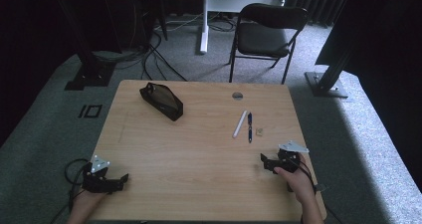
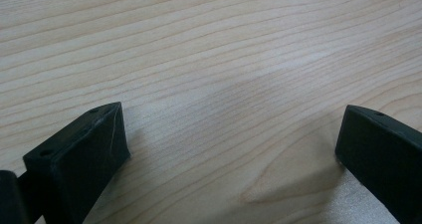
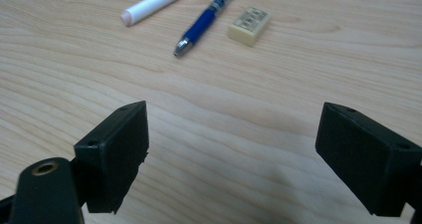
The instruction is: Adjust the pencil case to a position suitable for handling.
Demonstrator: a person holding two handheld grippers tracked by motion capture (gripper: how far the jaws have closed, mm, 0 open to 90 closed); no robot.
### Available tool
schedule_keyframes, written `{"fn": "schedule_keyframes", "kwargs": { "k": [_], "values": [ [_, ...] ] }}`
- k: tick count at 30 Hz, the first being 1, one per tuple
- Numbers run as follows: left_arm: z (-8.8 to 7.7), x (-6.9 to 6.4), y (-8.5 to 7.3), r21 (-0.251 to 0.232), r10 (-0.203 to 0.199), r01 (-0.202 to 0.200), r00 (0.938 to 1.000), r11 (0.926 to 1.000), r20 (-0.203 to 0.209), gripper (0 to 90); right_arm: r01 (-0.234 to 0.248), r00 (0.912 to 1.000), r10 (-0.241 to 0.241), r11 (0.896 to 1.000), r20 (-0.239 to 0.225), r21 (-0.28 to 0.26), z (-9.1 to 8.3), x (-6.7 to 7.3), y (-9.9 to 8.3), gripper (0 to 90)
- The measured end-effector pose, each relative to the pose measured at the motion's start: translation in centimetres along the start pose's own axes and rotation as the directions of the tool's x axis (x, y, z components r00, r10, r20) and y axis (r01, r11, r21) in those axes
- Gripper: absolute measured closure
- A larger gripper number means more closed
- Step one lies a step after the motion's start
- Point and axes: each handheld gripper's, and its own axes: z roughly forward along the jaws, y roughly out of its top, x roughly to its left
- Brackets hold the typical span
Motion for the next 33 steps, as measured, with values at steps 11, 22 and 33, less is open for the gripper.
{"fn": "schedule_keyframes", "kwargs": {
  "k": [11, 22, 33],
  "values": [
    [0.0, 0.0, 0.0, 0.0, 0.0, 0.0, 1.0, 1.0, 0.0, 0.2, 0.04, 0.9971, -0.042, 0.999, -0.063, -0.022, 1.0, 2.3, 1.2, 12.9],
    [0.0, 0.0, 0.0, 0.0, 0.0, 0.0, 1.0, 1.0, 0.0, 0.2, 0.036, 0.9927, -0.042, 0.998, -0.113, -0.054, 1.9, 3.8, 2.3, 12.6],
    [0.0, 0.0, 0.0, 0.0, 0.0, 0.0, 1.0, 1.0, 0.0, 0.2, 0.058, 0.9851, -0.069, 0.995, -0.157, -0.075, 3.0, 5.7, 3.5, 13.0]
  ]
}}
